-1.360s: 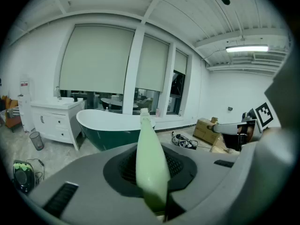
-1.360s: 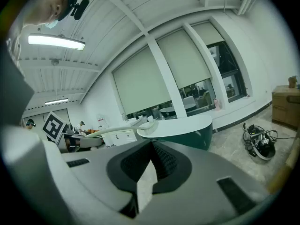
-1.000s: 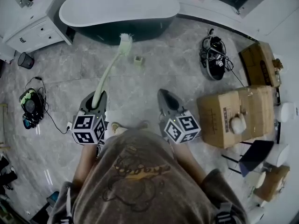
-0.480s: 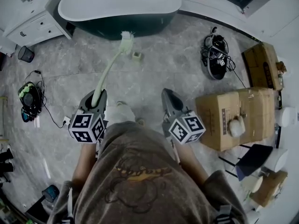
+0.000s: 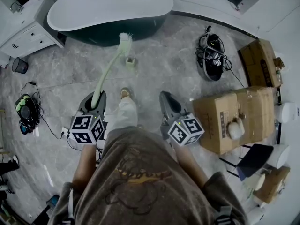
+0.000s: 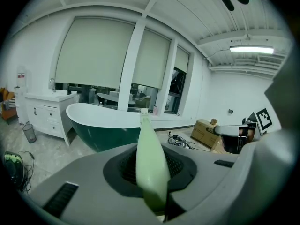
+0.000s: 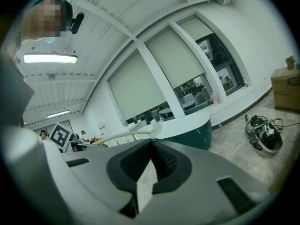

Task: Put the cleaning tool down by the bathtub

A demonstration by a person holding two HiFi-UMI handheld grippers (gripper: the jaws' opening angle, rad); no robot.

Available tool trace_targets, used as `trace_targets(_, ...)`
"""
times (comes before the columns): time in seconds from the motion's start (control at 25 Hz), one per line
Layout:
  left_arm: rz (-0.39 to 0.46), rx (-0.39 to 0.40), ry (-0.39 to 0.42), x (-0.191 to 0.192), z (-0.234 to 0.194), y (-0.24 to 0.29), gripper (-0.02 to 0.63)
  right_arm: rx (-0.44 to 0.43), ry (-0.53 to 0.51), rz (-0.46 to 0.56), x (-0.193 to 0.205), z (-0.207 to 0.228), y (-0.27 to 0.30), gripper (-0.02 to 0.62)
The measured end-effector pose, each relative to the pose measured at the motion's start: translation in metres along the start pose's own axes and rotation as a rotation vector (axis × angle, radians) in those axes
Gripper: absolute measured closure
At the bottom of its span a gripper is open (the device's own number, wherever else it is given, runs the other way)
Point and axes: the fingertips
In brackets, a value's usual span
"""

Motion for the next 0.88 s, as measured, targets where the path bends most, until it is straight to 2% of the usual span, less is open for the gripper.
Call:
trace_targets(0.44,-0.025,0.015,0.001,-0.054,-0.027,0.063,0.538,-0.029,0.01,-0.041,-0.046,0.033,0.069,0.597)
trace_targets(0.88,-0.036,0.046,0.021,-0.135,-0.067,0.124,0.538,-0.028,0.008,-0.046,-0.124,0.054,0.155,0.597)
Point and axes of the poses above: the fingertips, and each gripper's own axes: y forward along the fingers, z to its right, x out of its underside, and after that the axes turned 15 degrees about -z, right-handed
